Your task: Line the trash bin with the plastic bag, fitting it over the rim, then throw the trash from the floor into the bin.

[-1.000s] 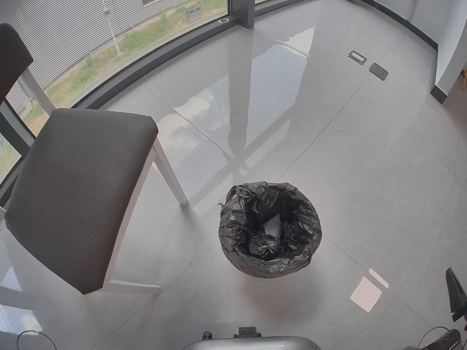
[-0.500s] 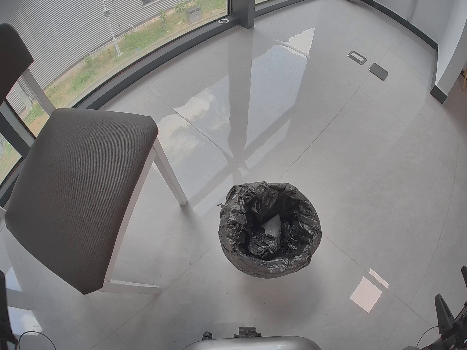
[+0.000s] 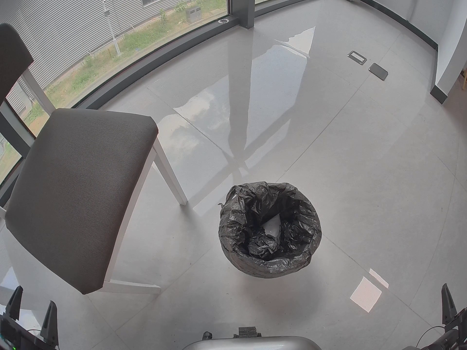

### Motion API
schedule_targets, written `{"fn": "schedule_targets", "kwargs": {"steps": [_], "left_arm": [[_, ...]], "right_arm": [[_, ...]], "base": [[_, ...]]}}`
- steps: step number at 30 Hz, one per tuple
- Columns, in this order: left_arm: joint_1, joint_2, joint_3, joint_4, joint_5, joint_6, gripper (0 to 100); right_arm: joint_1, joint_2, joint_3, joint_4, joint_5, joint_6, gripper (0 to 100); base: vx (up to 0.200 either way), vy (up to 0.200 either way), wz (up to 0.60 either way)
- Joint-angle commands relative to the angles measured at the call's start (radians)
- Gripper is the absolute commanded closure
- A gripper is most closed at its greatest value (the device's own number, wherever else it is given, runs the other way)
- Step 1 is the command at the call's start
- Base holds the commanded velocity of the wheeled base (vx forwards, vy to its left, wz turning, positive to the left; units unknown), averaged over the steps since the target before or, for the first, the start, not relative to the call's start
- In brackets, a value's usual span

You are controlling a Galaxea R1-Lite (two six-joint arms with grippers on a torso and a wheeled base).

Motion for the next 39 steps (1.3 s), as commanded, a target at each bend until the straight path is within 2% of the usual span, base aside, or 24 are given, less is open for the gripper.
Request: {"fn": "schedule_targets", "kwargs": {"steps": [1, 4, 7, 10, 13, 17, 21, 22, 24, 30, 33, 39], "left_arm": [[-0.002, -0.015, 0.018, 0.006, 0.001, 0.007, 0], [-0.002, -0.015, 0.018, 0.004, 0.001, -0.003, 0], [-0.002, -0.015, 0.018, 0.004, 0.002, -0.013, 0], [-0.002, -0.015, 0.018, 0.004, 0.004, -0.008, 0], [-0.002, -0.015, 0.018, 0.004, 0.002, -0.005, 0], [-0.002, -0.015, 0.020, 0.004, 0.004, -0.008, 0], [-0.002, -0.015, 0.020, 0.004, 0.005, -0.013, 0], [-0.002, -0.015, 0.018, 0.004, 0.005, -0.013, 0], [-0.002, -0.015, 0.020, 0.004, 0.007, -0.013, 0], [-0.001, -0.015, 0.020, 0.004, 0.007, -0.014, 0], [-0.002, -0.015, 0.018, 0.004, 0.007, -0.014, 0], [-0.002, -0.015, 0.018, 0.004, 0.001, 0.010, 0]], "right_arm": [[0.000, -0.013, 0.017, 0.004, -0.001, 0.004, 0], [0.000, -0.013, 0.017, -0.001, 0.006, -0.009, 0], [0.000, -0.013, 0.017, 0.018, 0.022, 0.021, 0], [0.000, -0.013, 0.000, 0.059, 0.080, 0.075, 0], [0.000, -0.013, 0.003, 0.059, 0.114, 0.076, 0], [0.000, -0.013, 0.003, 0.059, 0.114, 0.081, 0], [-0.001, -0.013, 0.008, 0.050, 0.068, 0.109, 0], [0.000, -0.013, 0.008, 0.056, 0.005, 0.104, 0], [-0.004, -0.013, 0.017, 0.078, -0.061, 0.112, 0], [-0.004, -0.013, 0.017, 0.078, -0.020, 0.104, 0], [-0.004, -0.013, 0.017, 0.076, -0.061, 0.139, 0], [-0.004, -0.013, 0.017, 0.076, -0.055, 0.129, 0]], "base": [[0.000, 0.000, 0.00], [0.000, 0.000, 0.00], [0.000, 0.000, 0.00], [0.000, 0.000, 0.00], [0.000, 0.000, 0.00], [0.000, 0.000, 0.00], [0.000, 0.000, 0.00], [0.000, 0.000, 0.00], [0.000, 0.000, 0.00], [0.000, 0.000, 0.00], [0.000, 0.000, 0.00], [0.000, 0.000, 0.00]]}}
